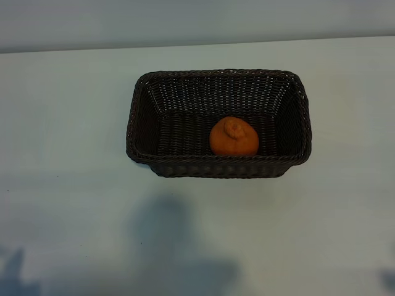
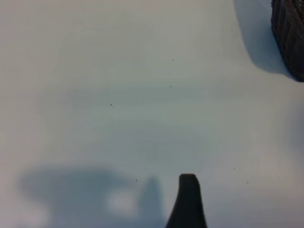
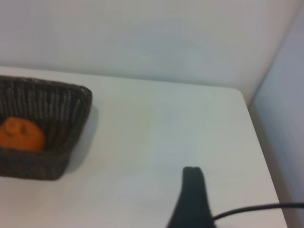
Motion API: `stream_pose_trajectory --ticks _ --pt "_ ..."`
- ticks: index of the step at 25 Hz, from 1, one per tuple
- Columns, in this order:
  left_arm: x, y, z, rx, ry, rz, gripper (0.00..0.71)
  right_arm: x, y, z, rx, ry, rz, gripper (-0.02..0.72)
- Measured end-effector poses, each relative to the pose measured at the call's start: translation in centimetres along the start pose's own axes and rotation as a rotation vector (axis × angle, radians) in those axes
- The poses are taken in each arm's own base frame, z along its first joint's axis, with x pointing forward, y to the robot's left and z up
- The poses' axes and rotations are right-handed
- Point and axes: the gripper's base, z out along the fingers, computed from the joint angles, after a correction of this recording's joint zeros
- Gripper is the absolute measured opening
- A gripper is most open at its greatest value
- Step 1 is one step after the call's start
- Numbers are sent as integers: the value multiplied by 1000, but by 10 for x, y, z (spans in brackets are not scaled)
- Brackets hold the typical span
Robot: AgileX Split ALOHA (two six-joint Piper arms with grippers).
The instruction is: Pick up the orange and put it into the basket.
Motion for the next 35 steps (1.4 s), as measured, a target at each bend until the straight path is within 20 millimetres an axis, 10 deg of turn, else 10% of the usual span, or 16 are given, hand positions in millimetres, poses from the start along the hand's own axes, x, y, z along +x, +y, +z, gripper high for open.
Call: stream_pose_trajectory --ticks 21,35 --pt "0 0 0 0 0 0 593 81 7 73 -28 292 50 581" --pt "0 0 0 0 0 1 593 80 7 76 -30 261 54 581"
